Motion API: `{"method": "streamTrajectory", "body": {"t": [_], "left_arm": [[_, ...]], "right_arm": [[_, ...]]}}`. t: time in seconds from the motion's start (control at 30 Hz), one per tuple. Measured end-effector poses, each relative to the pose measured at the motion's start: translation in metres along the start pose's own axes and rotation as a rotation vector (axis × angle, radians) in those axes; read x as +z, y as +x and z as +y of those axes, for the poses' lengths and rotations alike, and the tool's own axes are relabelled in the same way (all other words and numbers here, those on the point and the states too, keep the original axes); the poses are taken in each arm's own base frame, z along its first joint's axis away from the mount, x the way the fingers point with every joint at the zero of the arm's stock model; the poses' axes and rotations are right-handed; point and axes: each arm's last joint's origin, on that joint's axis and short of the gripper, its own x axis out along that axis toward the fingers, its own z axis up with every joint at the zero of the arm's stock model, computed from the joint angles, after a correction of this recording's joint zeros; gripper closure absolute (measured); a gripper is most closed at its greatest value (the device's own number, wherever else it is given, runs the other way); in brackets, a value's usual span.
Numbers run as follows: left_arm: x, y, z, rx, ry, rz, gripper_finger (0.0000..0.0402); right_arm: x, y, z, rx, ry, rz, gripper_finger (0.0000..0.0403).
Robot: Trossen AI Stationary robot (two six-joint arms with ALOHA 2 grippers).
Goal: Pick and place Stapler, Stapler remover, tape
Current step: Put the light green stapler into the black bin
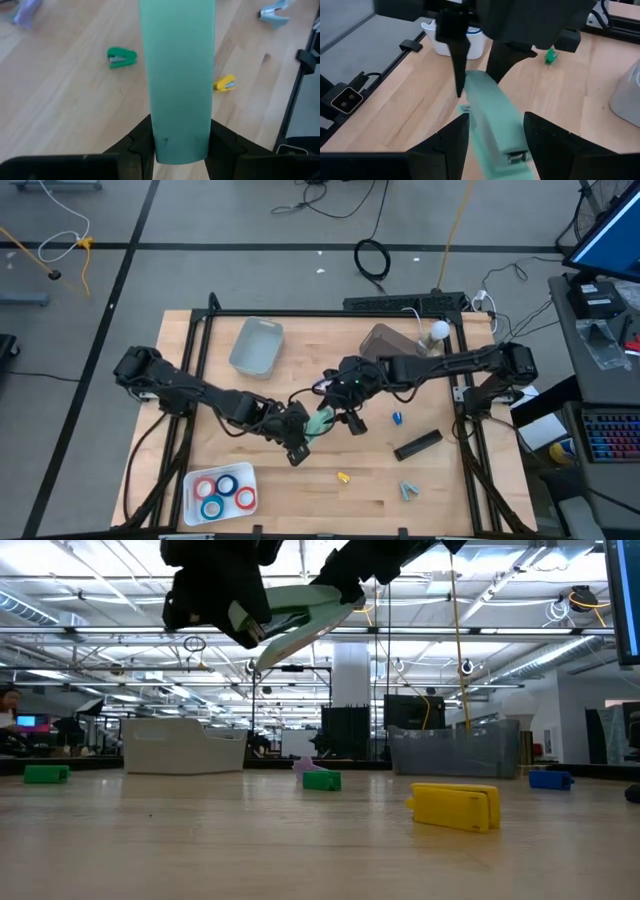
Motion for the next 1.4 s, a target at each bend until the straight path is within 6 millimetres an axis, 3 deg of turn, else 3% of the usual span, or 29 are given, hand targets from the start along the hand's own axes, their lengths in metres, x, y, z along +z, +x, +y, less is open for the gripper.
{"method": "streamTrajectory", "body": {"t": [0.77,1.13,1.4], "left_arm": [[0.005,0.001,0.010,0.047,0.016,0.007,0.0276],[0.007,0.001,0.013,0.052,0.048,0.018,0.0276],[0.010,0.002,0.015,0.054,0.061,0.015,0.0276]], "right_arm": [[-0.008,-0.012,-0.032,-0.078,0.004,0.003,0.0218],[-0.009,-0.013,-0.032,-0.049,0.011,0.000,0.0179],[-0.018,0.003,-0.034,0.023,0.056,0.019,0.0180]]}}
